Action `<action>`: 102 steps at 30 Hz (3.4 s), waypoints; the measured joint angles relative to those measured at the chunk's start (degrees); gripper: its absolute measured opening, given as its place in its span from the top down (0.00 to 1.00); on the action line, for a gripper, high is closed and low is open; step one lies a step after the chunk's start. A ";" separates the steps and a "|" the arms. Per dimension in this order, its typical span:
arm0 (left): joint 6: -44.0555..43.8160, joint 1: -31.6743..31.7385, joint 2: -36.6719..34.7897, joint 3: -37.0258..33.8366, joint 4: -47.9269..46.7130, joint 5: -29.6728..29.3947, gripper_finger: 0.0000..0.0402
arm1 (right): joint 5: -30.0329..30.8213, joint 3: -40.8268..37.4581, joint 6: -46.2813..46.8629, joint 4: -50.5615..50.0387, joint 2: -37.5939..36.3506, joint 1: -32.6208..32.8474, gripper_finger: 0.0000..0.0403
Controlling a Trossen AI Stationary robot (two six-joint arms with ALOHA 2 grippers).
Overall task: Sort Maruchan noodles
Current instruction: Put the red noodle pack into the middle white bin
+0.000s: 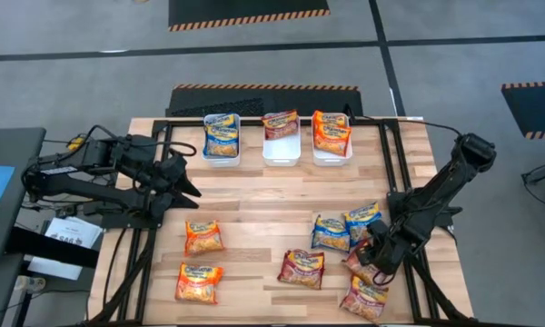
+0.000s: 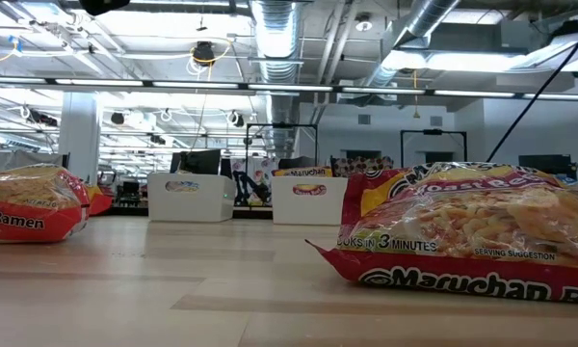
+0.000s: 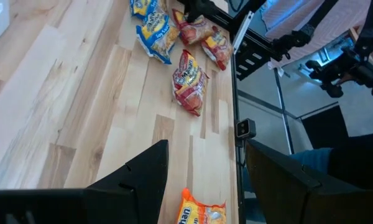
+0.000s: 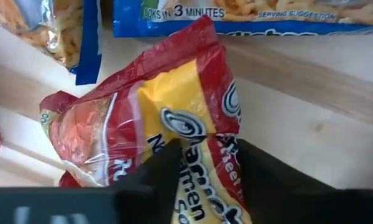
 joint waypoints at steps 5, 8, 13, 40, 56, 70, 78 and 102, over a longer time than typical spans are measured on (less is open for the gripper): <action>-0.01 0.00 0.00 0.00 0.01 -0.26 0.50 | -0.14 0.00 0.00 0.44 -0.11 0.00 0.83; -0.02 0.00 0.00 0.00 -0.03 -1.82 0.50 | -0.18 0.00 0.15 0.84 -0.13 0.00 0.95; 0.75 0.02 0.00 0.00 -0.03 -3.07 0.50 | -0.20 0.03 2.25 1.15 -0.13 0.00 0.97; -1.22 0.24 0.54 0.00 0.65 -20.85 0.50 | 9.59 25.74 -0.54 -37.23 -0.03 -0.12 0.99; -7.67 6.71 10.16 -0.04 3.94 -6.37 0.50 | 21.54 37.91 -20.26 -42.48 -0.07 -9.35 0.99; -0.96 7.65 20.96 -0.04 30.52 0.98 0.50 | 23.85 46.79 -57.34 -30.53 -0.07 -26.03 0.99; 1.12 7.65 24.28 -0.04 38.05 1.11 0.50 | 18.78 48.53 -74.34 -18.85 -0.07 -33.72 0.99; 2.43 10.69 26.30 0.04 51.23 -2.60 0.50 | 10.12 48.56 -82.81 -6.59 2.23 -44.17 0.99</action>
